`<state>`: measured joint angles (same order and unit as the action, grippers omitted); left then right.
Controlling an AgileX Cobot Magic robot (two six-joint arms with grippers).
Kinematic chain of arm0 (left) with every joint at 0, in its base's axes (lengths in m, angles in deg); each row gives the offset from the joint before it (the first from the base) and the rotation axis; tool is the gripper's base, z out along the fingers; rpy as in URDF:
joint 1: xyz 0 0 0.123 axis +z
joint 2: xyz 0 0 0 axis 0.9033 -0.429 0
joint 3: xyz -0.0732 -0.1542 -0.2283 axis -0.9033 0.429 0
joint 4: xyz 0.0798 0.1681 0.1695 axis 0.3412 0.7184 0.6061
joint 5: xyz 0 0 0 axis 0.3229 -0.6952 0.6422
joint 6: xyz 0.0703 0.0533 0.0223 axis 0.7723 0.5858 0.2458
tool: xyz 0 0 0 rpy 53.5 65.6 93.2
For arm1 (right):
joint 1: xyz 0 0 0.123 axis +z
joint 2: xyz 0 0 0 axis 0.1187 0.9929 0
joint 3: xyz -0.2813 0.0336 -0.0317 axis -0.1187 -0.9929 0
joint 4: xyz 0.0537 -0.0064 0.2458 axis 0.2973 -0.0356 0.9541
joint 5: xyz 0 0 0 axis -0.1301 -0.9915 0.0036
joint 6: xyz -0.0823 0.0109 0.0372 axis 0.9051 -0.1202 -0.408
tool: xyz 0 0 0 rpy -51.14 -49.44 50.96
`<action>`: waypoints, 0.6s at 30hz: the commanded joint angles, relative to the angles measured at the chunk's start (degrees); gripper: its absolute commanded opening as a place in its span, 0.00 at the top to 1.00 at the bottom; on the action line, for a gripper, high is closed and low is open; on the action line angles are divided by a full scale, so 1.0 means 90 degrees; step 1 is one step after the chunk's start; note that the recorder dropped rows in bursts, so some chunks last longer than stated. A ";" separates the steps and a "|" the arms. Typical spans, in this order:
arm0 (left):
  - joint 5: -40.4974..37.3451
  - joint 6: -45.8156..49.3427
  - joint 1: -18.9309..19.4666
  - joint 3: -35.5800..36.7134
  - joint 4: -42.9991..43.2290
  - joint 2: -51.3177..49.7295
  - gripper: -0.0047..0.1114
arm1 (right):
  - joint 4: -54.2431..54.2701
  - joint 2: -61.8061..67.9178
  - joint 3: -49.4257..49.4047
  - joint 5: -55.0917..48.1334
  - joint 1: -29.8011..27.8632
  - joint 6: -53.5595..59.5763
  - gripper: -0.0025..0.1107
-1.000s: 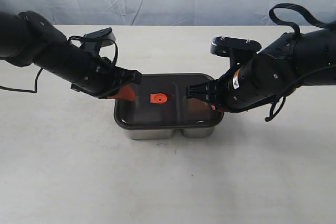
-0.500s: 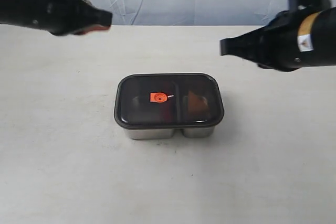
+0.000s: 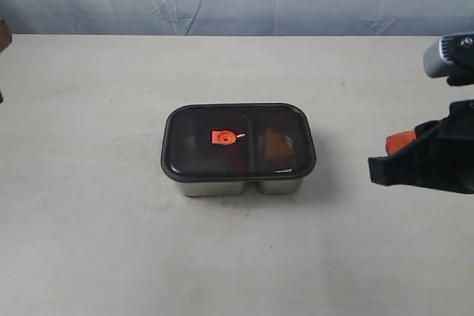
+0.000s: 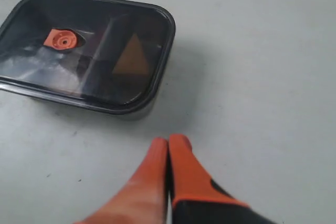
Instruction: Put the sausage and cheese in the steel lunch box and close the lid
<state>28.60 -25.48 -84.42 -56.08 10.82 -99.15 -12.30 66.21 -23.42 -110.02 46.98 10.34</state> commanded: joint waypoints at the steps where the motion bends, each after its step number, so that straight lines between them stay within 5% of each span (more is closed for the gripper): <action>1: 0.0110 -0.0133 0.0026 0.0527 -0.0092 0.0558 0.96 | -0.0075 -0.0055 -0.0162 -0.0174 -0.0013 0.0030 0.99; 13: 0.0086 -0.0122 0.0026 0.0596 -0.0092 0.0708 0.96 | -0.0219 -0.0055 -0.0189 -0.0891 -0.0013 0.0031 0.99; 18: 0.0073 -0.0122 0.0026 0.0596 -0.0092 0.0711 0.96 | -0.2645 -0.0641 -0.0189 -0.0753 -0.0345 0.0031 0.99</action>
<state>29.00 -26.29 -84.42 -50.89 10.33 -93.14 -28.42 64.58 -24.94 -118.21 46.37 10.34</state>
